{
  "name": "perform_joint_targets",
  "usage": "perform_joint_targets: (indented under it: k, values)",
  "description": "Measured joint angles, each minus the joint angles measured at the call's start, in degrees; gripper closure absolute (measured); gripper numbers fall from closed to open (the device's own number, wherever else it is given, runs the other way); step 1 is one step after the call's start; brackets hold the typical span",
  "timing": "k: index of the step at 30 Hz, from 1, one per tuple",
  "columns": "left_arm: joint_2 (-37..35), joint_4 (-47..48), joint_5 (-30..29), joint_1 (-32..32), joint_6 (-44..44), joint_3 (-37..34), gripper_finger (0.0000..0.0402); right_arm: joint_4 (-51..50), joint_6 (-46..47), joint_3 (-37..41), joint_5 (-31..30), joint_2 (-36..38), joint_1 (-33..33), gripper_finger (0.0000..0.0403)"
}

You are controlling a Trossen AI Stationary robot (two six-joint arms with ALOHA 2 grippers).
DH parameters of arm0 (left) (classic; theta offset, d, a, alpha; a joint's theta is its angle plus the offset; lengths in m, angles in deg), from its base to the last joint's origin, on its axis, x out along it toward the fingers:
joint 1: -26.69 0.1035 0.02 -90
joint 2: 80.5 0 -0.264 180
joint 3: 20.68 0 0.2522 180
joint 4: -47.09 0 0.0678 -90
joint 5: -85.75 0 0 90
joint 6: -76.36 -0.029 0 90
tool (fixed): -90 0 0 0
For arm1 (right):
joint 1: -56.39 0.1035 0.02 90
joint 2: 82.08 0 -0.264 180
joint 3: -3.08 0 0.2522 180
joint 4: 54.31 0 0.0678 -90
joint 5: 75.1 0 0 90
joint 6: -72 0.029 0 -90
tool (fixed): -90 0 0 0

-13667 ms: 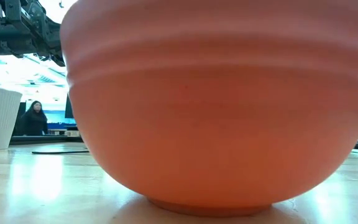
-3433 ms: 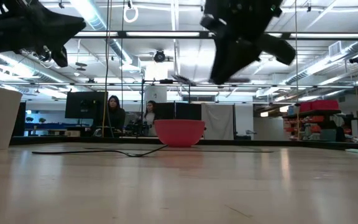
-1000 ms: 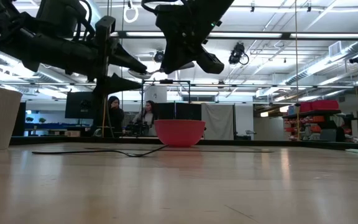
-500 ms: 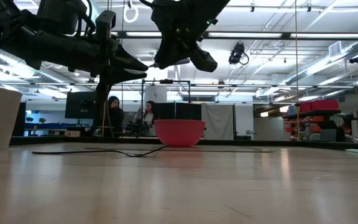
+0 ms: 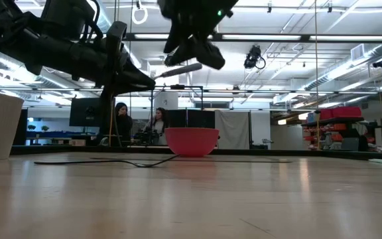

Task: Pick & Place Utensil
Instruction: Put the purple spoon into the orange bowl

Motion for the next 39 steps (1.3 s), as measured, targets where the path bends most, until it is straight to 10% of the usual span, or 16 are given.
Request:
perform_joint_targets:
  k: [13,20,28,39]
  values:
    - [-0.22,-1.24,0.13,0.0,-3.43,0.0,0.0381,-11.54,56.5,4.02,-1.82,11.69,3.98,0.0137]
    - [-0.22,-2.2,3.46,-0.02,-5.94,0.0,0.0376,21.78,70.47,28.44,-0.36,23.76,2.56,0.0151]
    - [-0.22,-6.22,8.31,-0.15,-8.12,0.0,0.0375,71.28,79.66,51.19,16.76,24.85,-4.2,0.0163]
    - [-0.08,-7.79,10.35,-0.17,-7.74,0.04,0.0372,73.32,78.42,48.31,31.47,20.77,-7.25,0.0187]
